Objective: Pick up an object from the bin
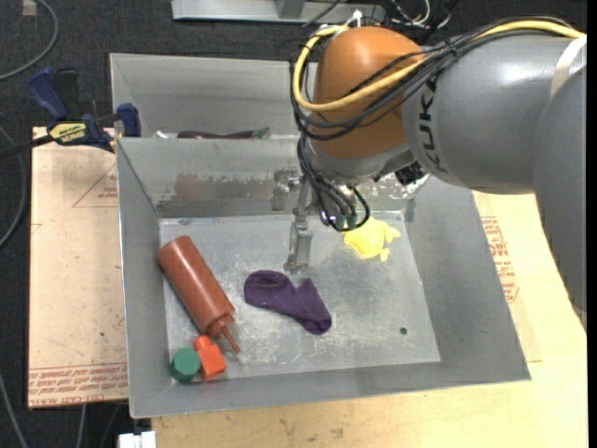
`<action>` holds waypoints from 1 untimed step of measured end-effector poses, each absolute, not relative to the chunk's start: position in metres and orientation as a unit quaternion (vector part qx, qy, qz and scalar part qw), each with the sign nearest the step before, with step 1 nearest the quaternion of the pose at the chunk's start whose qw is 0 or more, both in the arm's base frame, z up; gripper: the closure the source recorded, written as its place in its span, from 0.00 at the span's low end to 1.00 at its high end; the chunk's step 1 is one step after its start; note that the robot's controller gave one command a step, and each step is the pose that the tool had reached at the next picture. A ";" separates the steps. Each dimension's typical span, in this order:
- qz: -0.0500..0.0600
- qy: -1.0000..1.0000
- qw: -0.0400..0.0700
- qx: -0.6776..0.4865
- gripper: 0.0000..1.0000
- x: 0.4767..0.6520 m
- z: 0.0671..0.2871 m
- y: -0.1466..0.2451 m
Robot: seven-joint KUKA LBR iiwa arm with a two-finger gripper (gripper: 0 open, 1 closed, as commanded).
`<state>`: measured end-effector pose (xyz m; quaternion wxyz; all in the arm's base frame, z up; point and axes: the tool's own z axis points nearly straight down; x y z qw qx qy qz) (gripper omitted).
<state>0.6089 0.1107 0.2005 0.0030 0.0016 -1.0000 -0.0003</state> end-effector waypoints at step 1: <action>-0.001 -1.000 -0.001 0.001 0.00 0.611 0.205 0.110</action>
Offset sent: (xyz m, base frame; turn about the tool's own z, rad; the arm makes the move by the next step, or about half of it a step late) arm -0.0525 -0.0466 -0.0663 -0.1255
